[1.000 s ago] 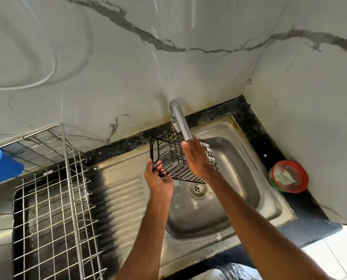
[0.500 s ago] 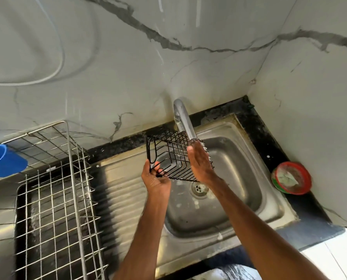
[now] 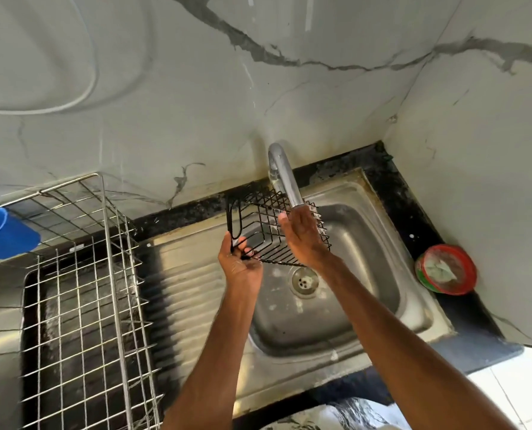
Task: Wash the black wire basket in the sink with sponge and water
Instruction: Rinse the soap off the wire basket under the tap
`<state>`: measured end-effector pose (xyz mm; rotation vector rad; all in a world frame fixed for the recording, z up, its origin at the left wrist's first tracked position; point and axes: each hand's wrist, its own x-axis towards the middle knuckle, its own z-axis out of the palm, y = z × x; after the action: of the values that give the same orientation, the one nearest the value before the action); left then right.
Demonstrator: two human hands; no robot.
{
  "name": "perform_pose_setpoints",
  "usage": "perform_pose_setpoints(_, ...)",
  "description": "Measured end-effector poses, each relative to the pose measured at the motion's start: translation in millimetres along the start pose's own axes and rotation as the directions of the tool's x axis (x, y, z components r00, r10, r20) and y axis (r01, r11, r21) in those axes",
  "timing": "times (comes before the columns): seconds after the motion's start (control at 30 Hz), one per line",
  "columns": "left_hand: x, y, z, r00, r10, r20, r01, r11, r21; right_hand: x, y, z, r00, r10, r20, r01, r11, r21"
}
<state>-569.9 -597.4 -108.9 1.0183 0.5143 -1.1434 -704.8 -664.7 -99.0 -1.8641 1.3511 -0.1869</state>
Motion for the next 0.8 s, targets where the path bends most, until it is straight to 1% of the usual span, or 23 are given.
perform_pose_setpoints(0.03,3,-1,4,1.0,0.002,-0.002,-0.002,1.0,0.001,-8,-7,5,0.995,-0.097,-0.019,0.096,0.995,-0.017)
perform_pose_setpoints(0.07,5,-2,7,1.0,-0.001,0.004,0.001,1.0,-0.004,-20,-16,8,0.976,-0.218,-0.032,0.216,0.975,-0.049)
perform_pose_setpoints(0.1,7,-3,8,1.0,-0.006,0.015,0.006,1.0,-0.014,-34,-27,10,0.957,-0.287,-0.033,0.285,0.957,-0.046)
perform_pose_setpoints(0.2,11,-7,5,0.998,-0.032,0.051,0.032,0.999,0.008,-70,-37,11,0.935,-0.351,-0.056,0.35,0.936,-0.028)
perform_pose_setpoints(0.27,12,-10,6,0.996,-0.052,0.068,0.05,0.998,0.041,-83,-27,12,0.924,-0.375,-0.082,0.374,0.927,-0.025)
perform_pose_setpoints(0.33,11,-13,11,0.995,-0.071,0.069,0.067,0.996,0.055,-79,-21,10,0.939,-0.336,-0.077,0.335,0.942,-0.025)
perform_pose_setpoints(0.37,13,-15,13,0.994,-0.08,0.068,0.076,0.996,0.052,-72,-21,7,0.954,-0.288,-0.086,0.287,0.958,-0.025)
perform_pose_setpoints(0.43,13,-17,17,0.993,-0.098,0.065,0.094,0.993,0.065,-46,-15,-1,0.97,-0.229,-0.078,0.224,0.972,-0.07)
perform_pose_setpoints(0.57,9,-20,22,0.993,-0.119,0.014,0.115,0.981,0.157,4,-9,-20,0.947,-0.3,-0.116,0.282,0.947,-0.153)
perform_pose_setpoints(0.63,7,-20,23,0.992,-0.124,-0.004,0.123,0.978,0.17,21,-7,-20,0.906,-0.362,-0.219,0.305,0.918,-0.252)
perform_pose_setpoints(0.67,8,-20,23,0.992,-0.124,-0.01,0.124,0.979,0.163,22,-8,-15,0.888,-0.393,-0.237,0.336,0.909,-0.248)
perform_pose_setpoints(0.7,12,-20,20,0.992,-0.123,-0.008,0.123,0.981,0.15,17,-11,-12,0.879,-0.438,-0.191,0.384,0.885,-0.262)
perform_pose_setpoints(0.73,16,-18,17,0.992,-0.126,0.005,0.124,0.983,0.132,11,-9,0,0.865,-0.465,-0.19,0.413,0.874,-0.256)
perform_pose_setpoints(0.77,20,-17,13,0.991,-0.132,0.026,0.129,0.987,0.097,-3,-12,9,0.863,-0.471,-0.185,0.426,0.874,-0.235)
perform_pose_setpoints(0.8,22,-15,9,0.989,-0.138,0.056,0.135,0.99,0.052,-22,-23,13,0.886,-0.425,-0.186,0.4,0.903,-0.158)
